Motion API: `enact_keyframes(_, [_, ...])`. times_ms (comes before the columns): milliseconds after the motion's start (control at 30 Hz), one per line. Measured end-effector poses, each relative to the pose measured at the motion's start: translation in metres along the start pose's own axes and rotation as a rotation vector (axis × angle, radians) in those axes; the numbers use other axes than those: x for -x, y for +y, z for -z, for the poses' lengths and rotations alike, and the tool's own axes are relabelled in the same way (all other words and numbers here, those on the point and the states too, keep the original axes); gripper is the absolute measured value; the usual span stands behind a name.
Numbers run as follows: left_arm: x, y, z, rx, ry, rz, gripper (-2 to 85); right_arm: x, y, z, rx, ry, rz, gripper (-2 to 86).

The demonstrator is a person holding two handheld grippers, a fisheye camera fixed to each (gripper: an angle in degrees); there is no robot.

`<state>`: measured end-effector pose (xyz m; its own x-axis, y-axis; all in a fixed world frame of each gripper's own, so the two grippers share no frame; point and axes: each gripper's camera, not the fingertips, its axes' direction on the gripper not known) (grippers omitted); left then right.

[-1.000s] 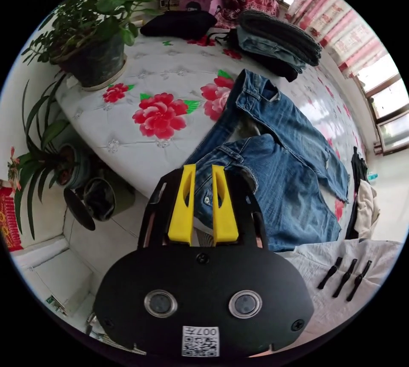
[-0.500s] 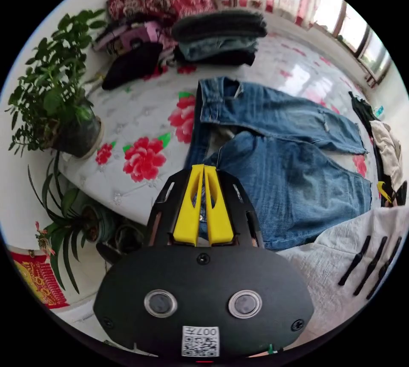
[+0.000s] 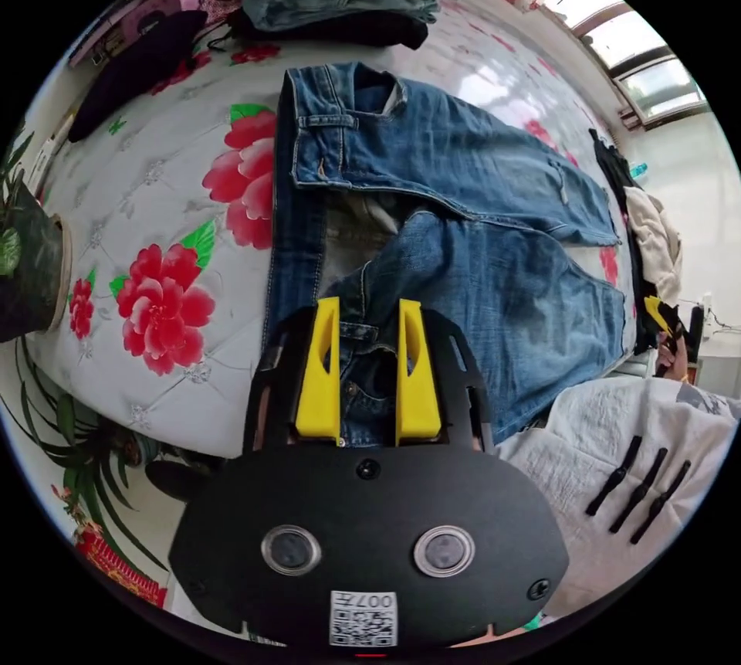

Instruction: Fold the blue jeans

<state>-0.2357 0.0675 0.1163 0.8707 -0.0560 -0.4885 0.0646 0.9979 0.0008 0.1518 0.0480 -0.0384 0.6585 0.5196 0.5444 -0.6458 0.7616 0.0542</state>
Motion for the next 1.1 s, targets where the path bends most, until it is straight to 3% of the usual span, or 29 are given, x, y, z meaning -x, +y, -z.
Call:
enact_keyframes(133, [-0.072, 0.031, 0.048, -0.247, -0.244, -0.168, 6.0, -0.004, 0.006, 0.006, 0.002, 0.001, -0.021, 8.7])
enact_keyframes(200, [-0.099, 0.044, 0.040, -0.235, -0.233, -0.290, 5.0, -0.007, 0.007, 0.005, 0.009, 0.007, -0.037, 8.7])
enact_keyframes(267, [-0.113, 0.049, 0.011, -0.100, -0.181, -0.394, 3.0, -0.011, 0.005, 0.001, 0.017, -0.004, -0.058, 8.8])
enact_keyframes(300, [-0.108, 0.050, -0.014, 0.016, -0.191, -0.375, 1.1, -0.012, 0.002, -0.002, 0.023, -0.023, -0.071, 8.8])
enact_keyframes(367, [-0.093, 0.052, -0.025, 0.037, -0.203, -0.292, -0.3, -0.010, -0.003, -0.008, 0.026, -0.055, -0.078, 8.9])
enact_keyframes(500, [-0.065, 0.053, 0.041, -0.205, -0.086, -0.272, -0.9, 0.010, -0.017, -0.012, 0.033, -0.071, -0.015, 8.7])
enact_keyframes(633, [-0.007, 0.043, 0.098, -0.383, 0.060, -0.072, -0.8, 0.018, -0.025, -0.015, 0.039, -0.081, 0.001, 8.1])
enact_keyframes(800, [0.044, 0.014, 0.097, -0.278, 0.028, 0.073, 0.5, 0.020, -0.027, -0.017, 0.027, -0.066, -0.001, 7.1])
enact_keyframes(933, [0.063, -0.017, 0.063, 0.013, 0.342, 0.046, 8.5, 0.025, -0.029, -0.017, 0.033, -0.061, 0.006, 6.2])
enact_keyframes(1100, [0.069, -0.029, 0.065, 0.031, 0.450, 0.017, 11.4, 0.027, -0.029, -0.015, 0.021, -0.050, -0.004, 5.4])
